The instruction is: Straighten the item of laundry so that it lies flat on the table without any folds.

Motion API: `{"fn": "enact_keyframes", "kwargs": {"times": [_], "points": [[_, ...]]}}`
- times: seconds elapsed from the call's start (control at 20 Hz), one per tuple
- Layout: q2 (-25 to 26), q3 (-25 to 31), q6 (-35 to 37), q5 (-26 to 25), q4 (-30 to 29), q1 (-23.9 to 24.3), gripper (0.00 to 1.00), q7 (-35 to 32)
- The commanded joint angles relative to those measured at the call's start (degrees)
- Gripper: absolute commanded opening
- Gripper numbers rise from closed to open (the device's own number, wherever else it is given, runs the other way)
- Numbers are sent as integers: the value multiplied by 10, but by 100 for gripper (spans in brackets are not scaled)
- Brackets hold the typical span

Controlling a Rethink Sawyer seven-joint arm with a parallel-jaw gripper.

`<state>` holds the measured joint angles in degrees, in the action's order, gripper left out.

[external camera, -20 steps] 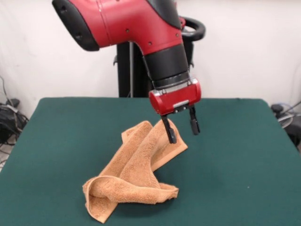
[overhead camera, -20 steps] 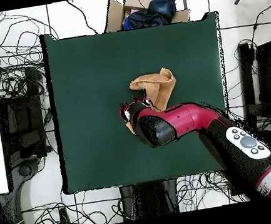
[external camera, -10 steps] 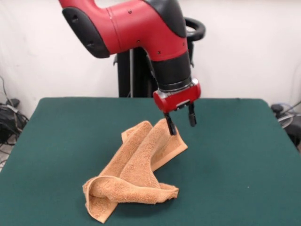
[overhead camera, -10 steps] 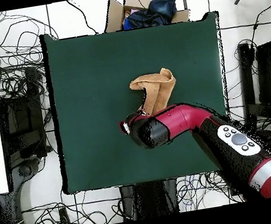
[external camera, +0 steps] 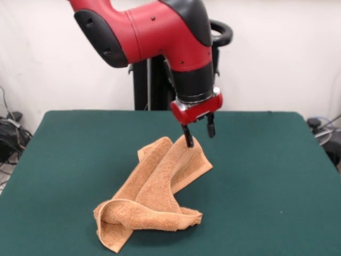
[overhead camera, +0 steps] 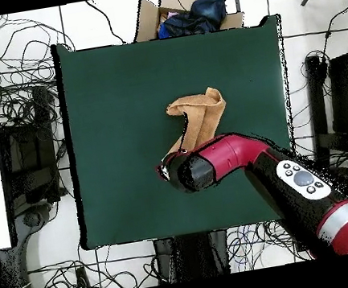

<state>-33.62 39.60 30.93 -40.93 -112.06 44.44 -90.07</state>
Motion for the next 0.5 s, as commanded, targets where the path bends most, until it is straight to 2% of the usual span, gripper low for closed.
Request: {"fn": "enact_keyframes", "kwargs": {"times": [0.05, 0.5], "points": [[39, 24, 3, -47, 39, 8, 100, 103], [90, 77, -54, -64, 34, 52, 100, 108]]}}
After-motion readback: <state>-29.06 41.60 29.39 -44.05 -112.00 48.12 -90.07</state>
